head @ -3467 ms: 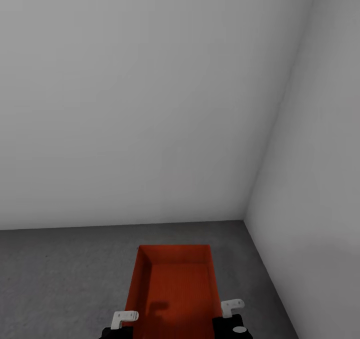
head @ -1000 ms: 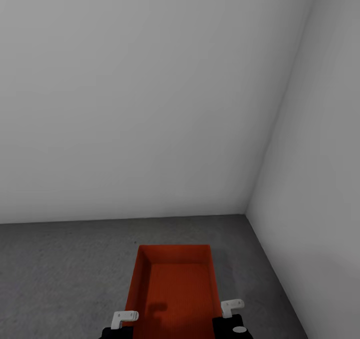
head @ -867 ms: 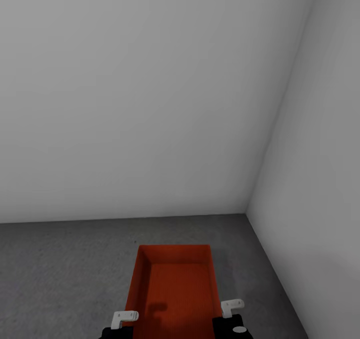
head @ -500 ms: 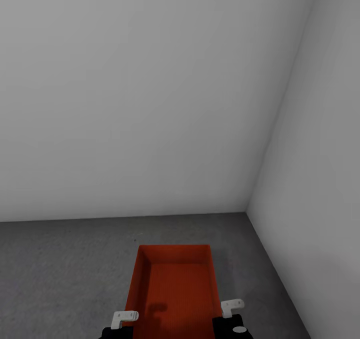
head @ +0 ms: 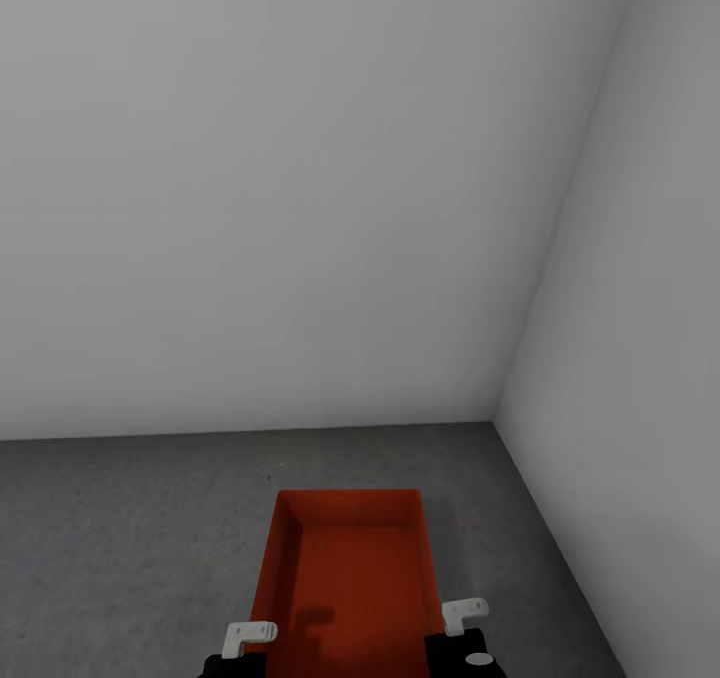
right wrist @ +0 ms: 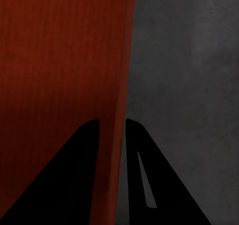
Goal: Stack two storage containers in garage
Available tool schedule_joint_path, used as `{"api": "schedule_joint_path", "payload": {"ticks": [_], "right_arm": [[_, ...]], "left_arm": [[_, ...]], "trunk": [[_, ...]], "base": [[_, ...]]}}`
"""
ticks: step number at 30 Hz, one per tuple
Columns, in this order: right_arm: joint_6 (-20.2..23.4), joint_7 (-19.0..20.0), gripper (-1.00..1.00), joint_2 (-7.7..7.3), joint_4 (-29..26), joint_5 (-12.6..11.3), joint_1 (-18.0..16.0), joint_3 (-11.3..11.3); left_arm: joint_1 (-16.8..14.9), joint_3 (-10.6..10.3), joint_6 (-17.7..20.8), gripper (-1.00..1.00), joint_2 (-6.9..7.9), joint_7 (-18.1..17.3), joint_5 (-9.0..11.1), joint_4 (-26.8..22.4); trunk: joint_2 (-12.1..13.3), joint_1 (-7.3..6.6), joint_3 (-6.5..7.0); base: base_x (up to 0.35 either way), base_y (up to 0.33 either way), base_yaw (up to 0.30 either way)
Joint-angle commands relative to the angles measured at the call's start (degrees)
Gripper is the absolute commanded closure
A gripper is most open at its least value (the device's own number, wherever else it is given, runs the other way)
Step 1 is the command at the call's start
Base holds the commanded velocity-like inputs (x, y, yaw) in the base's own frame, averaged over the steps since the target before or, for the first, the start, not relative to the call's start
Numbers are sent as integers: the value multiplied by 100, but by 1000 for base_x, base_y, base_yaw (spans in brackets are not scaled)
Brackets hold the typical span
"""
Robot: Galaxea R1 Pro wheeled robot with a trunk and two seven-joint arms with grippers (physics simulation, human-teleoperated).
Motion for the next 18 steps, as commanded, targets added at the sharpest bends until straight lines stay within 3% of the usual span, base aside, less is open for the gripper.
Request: {"api": "schedule_joint_path", "payload": {"ticks": [1,18], "right_arm": [[27,-103,100,-175,22,-84,-1,158],[27,-102,100,-175,22,-84,-1,158]], "left_arm": [[-8,-27,-34,100,16,72,6,-23],[-8,-27,-34,100,16,71,6,-25]], "trunk": [[-2,-1,-4],[-604,329,-274]], "base": [[0,0,0],[0,0,0]]}}
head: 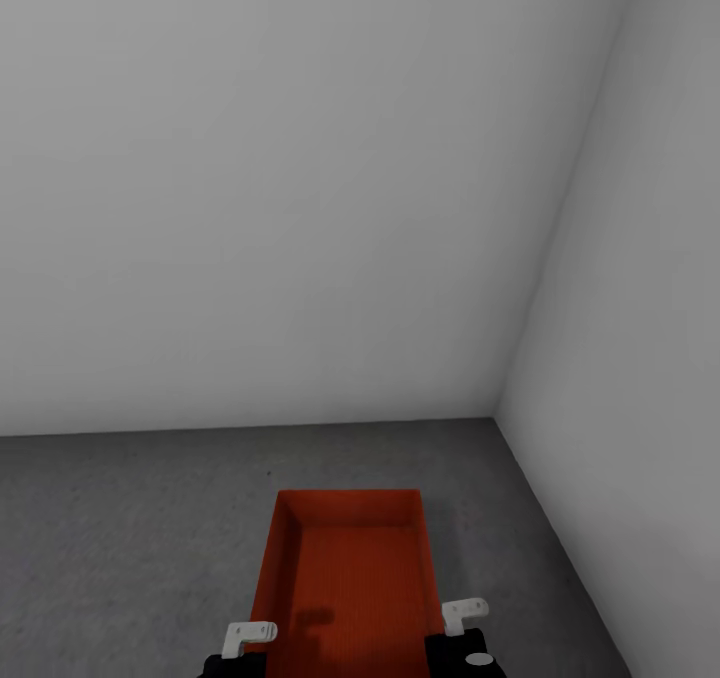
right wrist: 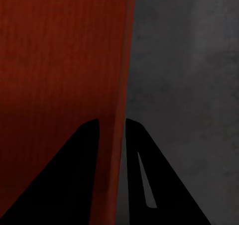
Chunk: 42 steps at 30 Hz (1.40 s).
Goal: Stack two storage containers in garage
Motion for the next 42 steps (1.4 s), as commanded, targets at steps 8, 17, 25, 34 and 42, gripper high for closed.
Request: {"api": "schedule_joint_path", "payload": {"ticks": [8,17,25,34,42], "right_arm": [[27,-105,100,-174,21,-82,-1,159],[27,-109,100,-174,21,-82,-1,165],[27,-110,100,-174,21,-82,-1,167],[27,-111,100,-174,21,-82,-1,167],[27,-111,100,-174,21,-82,-1,166]], "left_arm": [[-8,-26,-39,100,15,74,6,-22],[-8,-26,-39,100,15,72,6,-25],[-8,-26,-39,100,15,74,6,-23],[-8,-26,-39,100,15,72,6,-22],[-8,-26,-39,100,15,73,6,-23]], "trunk": [[-324,176,-149],[-685,373,-310],[-1006,549,-454],[-1367,747,-615],[-1688,922,-759]], "base": [[0,0,0],[0,0,0],[0,0,0],[0,0,0],[0,0,0]]}}
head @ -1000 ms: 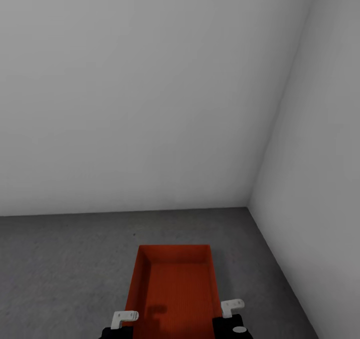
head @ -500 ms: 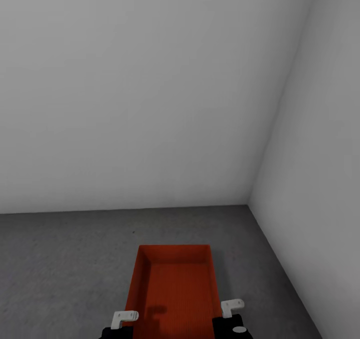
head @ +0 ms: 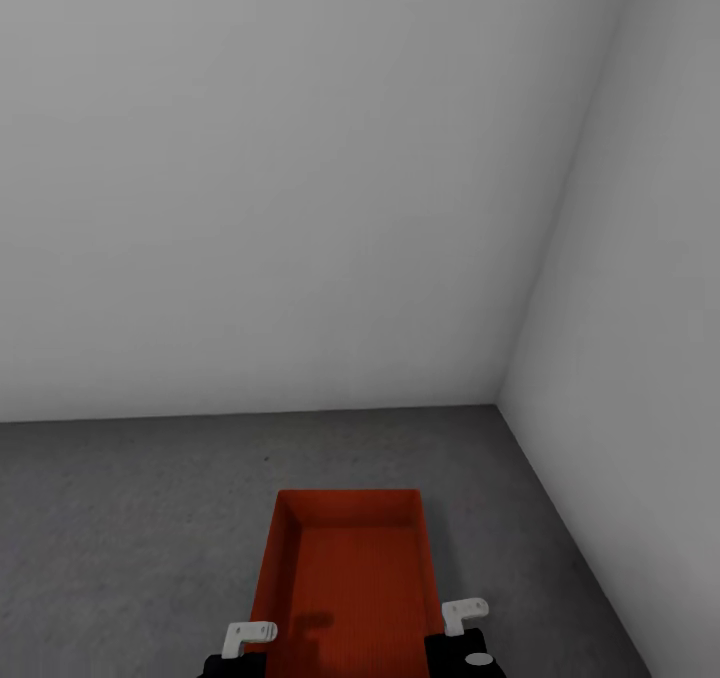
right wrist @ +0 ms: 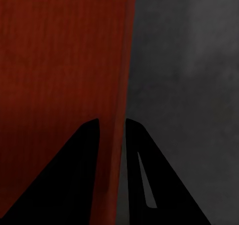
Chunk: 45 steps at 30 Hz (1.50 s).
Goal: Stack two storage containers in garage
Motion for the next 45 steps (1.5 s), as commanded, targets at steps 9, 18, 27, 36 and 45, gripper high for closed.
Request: {"api": "schedule_joint_path", "payload": {"ticks": [9,18,27,36,45], "right_arm": [[27,-101,100,-178,22,-77,-1,155],[27,-101,100,-178,22,-77,-1,158],[27,-101,100,-178,22,-77,-1,156],[27,-101,100,-178,22,-77,-1,156],[27,-101,100,-178,22,-77,-1,158]], "left_arm": [[-8,-25,-37,100,16,71,7,-23],[-8,-25,-37,100,16,68,7,-23],[-8,-25,-37,100,16,71,7,-22],[-8,-25,-37,100,16,71,7,-21],[-8,-25,-37,100,16,70,7,-24]], "trunk": [[-364,197,-166],[-725,395,-328],[-1086,593,-490],[-1447,790,-651],[-1808,988,-813]], "base": [[0,0,0],[0,0,0],[0,0,0],[0,0,0],[0,0,0]]}}
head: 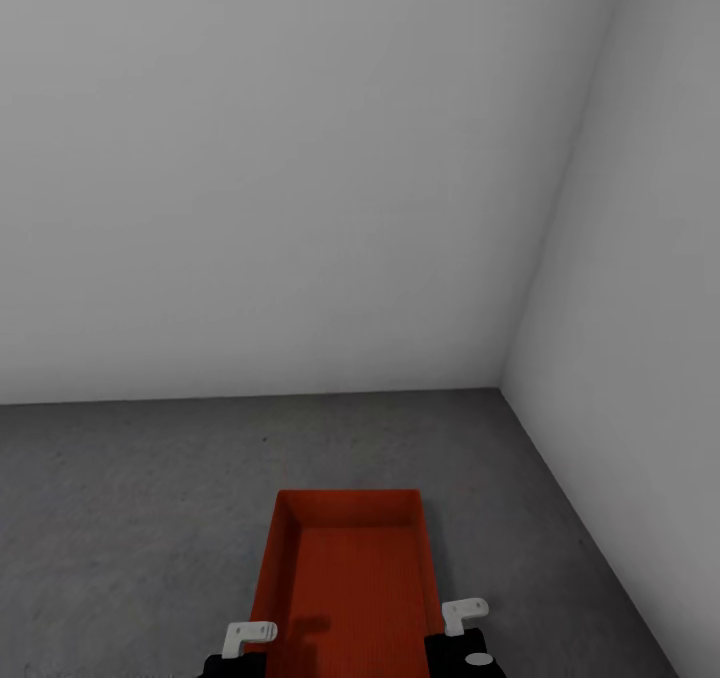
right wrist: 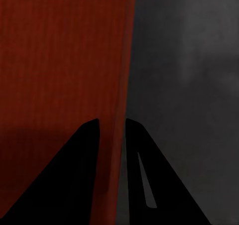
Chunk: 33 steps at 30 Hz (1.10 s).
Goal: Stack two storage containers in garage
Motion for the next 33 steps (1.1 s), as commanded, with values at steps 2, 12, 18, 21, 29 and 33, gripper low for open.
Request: {"api": "schedule_joint_path", "payload": {"ticks": [2,12,18,21,29,33], "right_arm": [[27,-101,100,-178,22,-77,-1,157],[27,-101,100,-178,22,-77,-1,157],[27,-101,100,-178,22,-77,-1,157],[27,-101,100,-178,22,-77,-1,157],[27,-101,100,-178,22,-77,-1,157],[27,-101,100,-178,22,-77,-1,157]], "left_arm": [[-8,-25,-38,100,16,70,7,-22],[-8,-25,-38,100,16,68,7,-21],[-8,-25,-38,100,16,70,7,-23],[-8,-25,-38,100,16,71,7,-23],[-8,-25,-38,100,16,68,7,-23],[-8,-25,-38,100,16,68,7,-23]], "trunk": [[-84,43,-41],[-485,263,-220],[-645,350,-292],[-649,358,-359],[-651,363,-403],[-651,363,-403]], "base": [[0,0,0],[0,0,0],[0,0,0],[0,0,0],[0,0,0],[0,0,0]]}}
